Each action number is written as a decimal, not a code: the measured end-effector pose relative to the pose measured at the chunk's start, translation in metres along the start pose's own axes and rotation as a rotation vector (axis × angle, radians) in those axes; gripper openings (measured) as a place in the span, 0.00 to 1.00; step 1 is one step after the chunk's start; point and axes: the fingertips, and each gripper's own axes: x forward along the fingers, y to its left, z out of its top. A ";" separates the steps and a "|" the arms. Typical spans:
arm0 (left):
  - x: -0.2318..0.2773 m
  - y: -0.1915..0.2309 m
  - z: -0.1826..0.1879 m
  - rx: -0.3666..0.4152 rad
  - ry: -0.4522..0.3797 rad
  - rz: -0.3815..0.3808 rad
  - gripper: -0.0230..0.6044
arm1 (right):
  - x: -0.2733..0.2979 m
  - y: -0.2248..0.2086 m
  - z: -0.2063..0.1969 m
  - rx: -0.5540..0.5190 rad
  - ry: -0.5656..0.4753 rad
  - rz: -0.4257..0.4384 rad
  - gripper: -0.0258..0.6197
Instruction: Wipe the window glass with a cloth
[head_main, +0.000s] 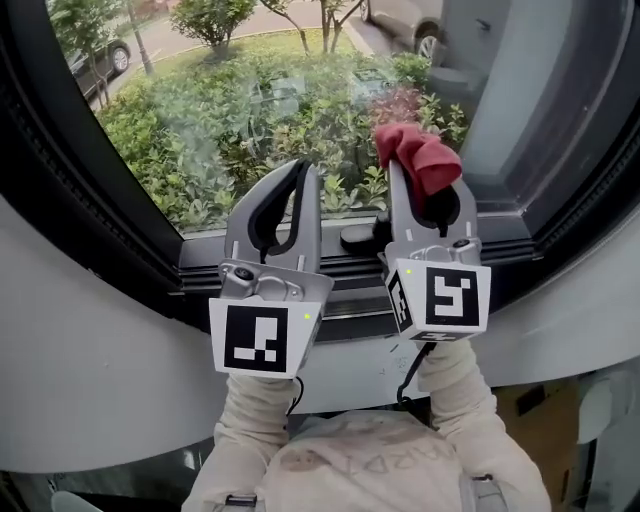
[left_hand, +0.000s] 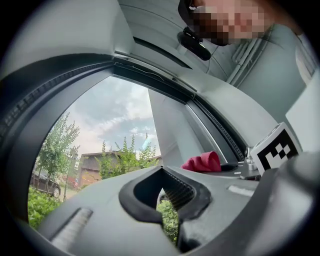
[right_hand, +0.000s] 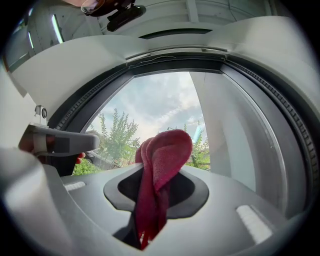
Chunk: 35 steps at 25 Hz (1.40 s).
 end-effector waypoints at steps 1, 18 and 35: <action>-0.003 0.006 0.000 0.000 0.000 0.002 0.04 | 0.002 0.009 0.001 -0.005 0.001 0.006 0.23; -0.051 0.079 0.004 0.013 0.014 0.070 0.04 | 0.028 0.134 0.015 -0.017 -0.043 0.140 0.23; -0.047 -0.006 0.003 -0.011 0.044 -0.020 0.04 | -0.060 0.072 0.016 0.128 0.039 0.319 0.23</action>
